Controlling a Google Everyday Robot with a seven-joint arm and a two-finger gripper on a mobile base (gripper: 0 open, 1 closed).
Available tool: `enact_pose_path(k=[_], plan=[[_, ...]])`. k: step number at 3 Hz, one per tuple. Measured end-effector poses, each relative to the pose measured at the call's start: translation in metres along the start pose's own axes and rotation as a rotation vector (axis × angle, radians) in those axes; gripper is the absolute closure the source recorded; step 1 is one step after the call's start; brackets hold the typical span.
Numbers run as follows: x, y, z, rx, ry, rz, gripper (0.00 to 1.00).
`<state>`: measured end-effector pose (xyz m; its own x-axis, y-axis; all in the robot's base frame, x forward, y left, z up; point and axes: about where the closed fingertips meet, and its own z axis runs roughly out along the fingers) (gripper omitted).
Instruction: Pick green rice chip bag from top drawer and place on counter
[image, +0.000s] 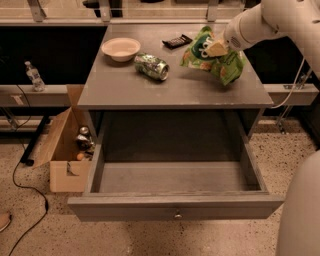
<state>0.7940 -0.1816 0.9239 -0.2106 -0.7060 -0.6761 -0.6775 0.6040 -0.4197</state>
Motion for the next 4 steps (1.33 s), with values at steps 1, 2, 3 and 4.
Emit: enact_pose_path(k=[1,2,3,4], plan=[[0.004,-0.009,0.009,0.0,0.002,0.031,0.39],[0.011,-0.018,0.009,0.0,0.0,0.061,0.07],[0.015,-0.025,0.0,0.003,-0.009,0.073,0.0],[0.016,-0.048,-0.051,0.059,-0.051,0.076,0.0]])
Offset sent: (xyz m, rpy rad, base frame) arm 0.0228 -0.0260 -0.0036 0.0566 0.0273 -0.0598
